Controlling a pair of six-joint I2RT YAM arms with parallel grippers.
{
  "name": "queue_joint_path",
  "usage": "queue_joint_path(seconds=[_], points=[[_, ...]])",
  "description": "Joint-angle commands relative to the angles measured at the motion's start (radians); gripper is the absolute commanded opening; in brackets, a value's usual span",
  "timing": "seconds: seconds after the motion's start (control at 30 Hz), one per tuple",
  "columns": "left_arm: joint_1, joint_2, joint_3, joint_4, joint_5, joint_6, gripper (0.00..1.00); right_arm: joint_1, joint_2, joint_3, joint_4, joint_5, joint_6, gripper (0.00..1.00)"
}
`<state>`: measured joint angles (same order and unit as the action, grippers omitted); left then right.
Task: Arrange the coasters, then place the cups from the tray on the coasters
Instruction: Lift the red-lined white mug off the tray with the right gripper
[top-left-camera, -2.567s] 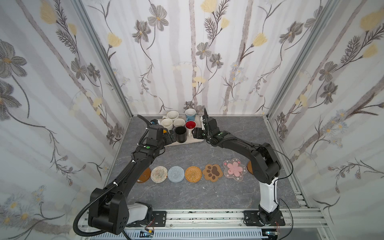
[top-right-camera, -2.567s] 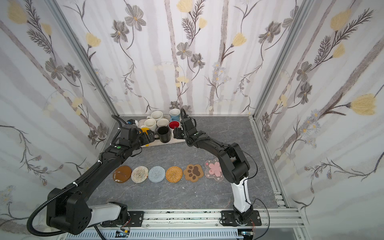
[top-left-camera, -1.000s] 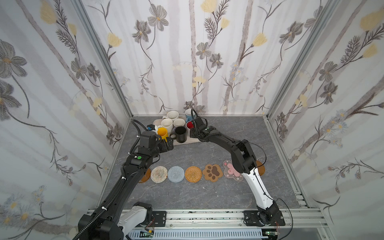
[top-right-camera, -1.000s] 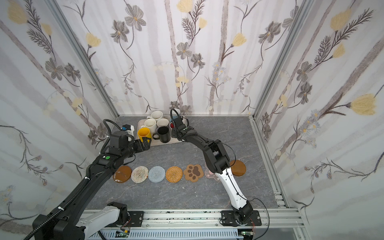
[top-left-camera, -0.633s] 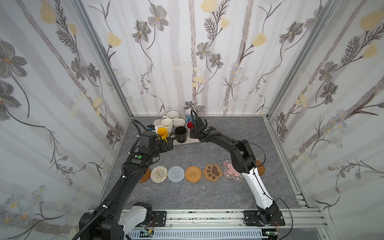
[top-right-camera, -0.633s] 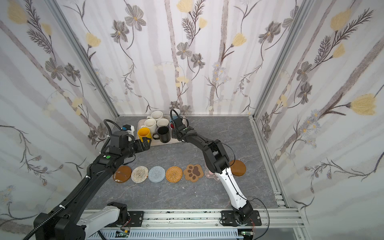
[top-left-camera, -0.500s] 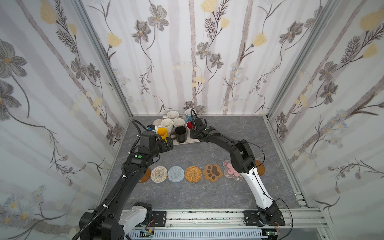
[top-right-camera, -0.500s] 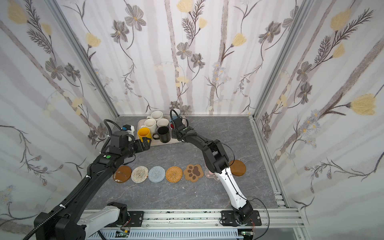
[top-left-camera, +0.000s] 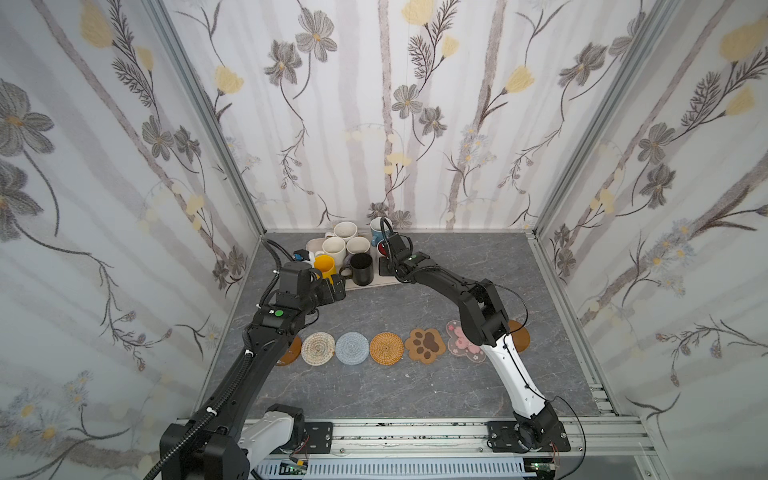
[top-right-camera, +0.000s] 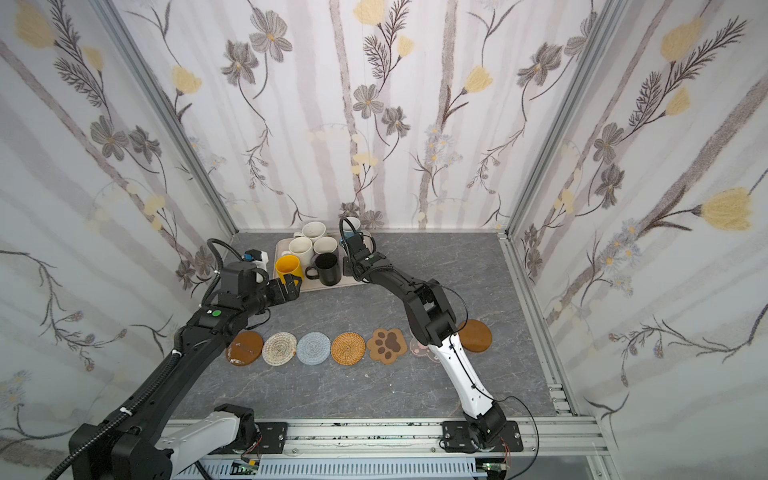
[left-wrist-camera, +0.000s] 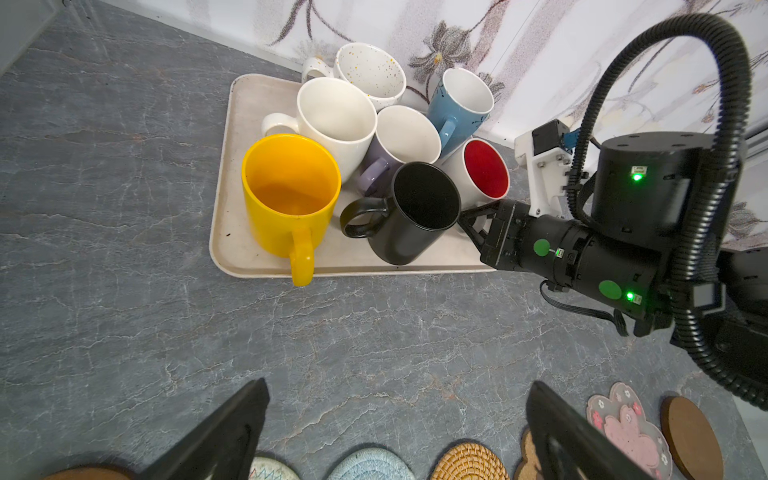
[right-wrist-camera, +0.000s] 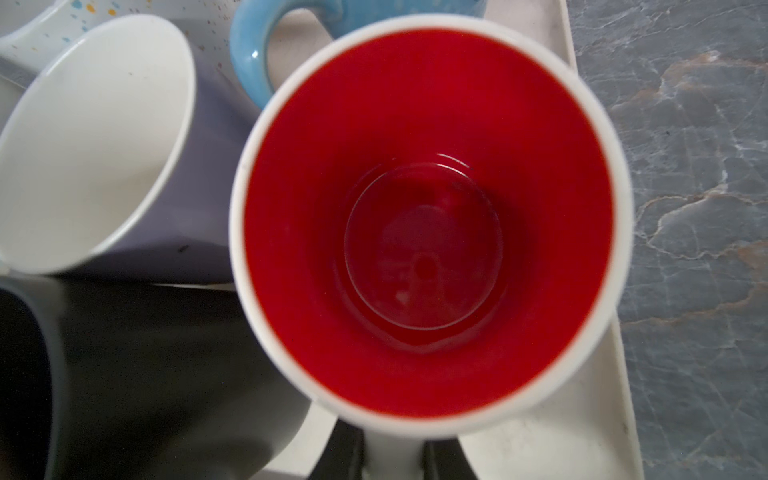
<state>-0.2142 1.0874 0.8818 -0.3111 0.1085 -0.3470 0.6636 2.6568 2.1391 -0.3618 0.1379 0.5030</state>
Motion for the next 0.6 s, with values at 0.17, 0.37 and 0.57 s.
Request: queue_joint_path(seconds=[0.17, 0.37, 0.57], points=[[0.001, 0.000, -0.003, 0.011, 0.005, 0.012, 1.00, 0.010, -0.031, -0.003, -0.034, 0.018, -0.045, 0.04], [0.002, -0.006, -0.005, 0.010, 0.006, 0.019, 1.00, 0.023, -0.120, -0.081, -0.007, 0.033, -0.073, 0.00], [0.000, -0.014, -0.005, 0.012, -0.003, 0.006, 1.00, 0.028, -0.264, -0.224, 0.032, 0.048, -0.075, 0.00]])
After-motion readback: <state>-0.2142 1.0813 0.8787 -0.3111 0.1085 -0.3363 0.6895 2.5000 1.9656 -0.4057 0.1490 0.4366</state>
